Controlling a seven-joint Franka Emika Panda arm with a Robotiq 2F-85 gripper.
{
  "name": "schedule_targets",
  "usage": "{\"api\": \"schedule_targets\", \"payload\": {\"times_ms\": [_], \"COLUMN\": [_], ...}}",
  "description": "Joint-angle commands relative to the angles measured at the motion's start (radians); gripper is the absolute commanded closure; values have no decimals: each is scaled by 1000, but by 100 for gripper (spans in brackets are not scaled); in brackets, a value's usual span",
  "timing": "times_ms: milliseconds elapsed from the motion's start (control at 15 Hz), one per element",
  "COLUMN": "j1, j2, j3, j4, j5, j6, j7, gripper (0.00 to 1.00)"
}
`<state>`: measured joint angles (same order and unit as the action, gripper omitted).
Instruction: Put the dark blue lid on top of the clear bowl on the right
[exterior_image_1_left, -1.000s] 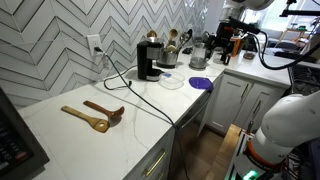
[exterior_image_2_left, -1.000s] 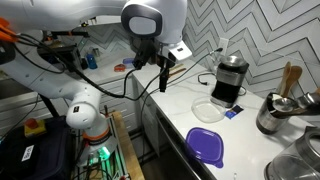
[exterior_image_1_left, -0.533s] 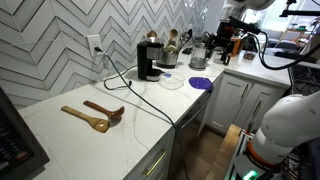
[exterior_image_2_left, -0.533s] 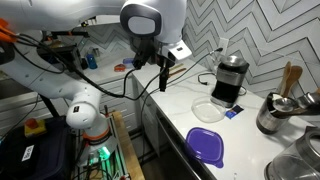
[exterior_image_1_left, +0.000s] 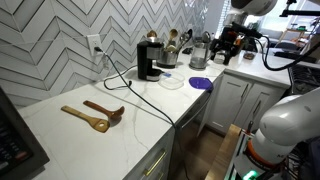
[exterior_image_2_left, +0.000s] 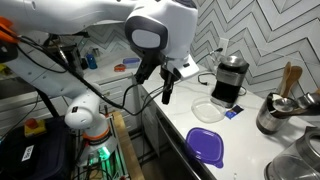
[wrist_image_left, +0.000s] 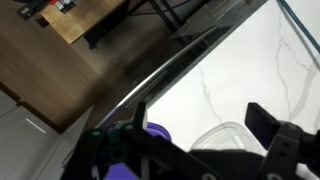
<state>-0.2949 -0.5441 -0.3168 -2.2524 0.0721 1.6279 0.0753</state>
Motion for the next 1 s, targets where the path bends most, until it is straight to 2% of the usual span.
{"api": "schedule_targets", "payload": {"times_ms": [0,333,933], "j1": [-21,-34,-118], "j2": [130,291,527], "j3": [-110,-210,-252], "j4": [38,61,126], "j5": [22,70,163], "j6": [9,52,76], "j7": [-159,-355,-516], "gripper": [0,0,0]}}
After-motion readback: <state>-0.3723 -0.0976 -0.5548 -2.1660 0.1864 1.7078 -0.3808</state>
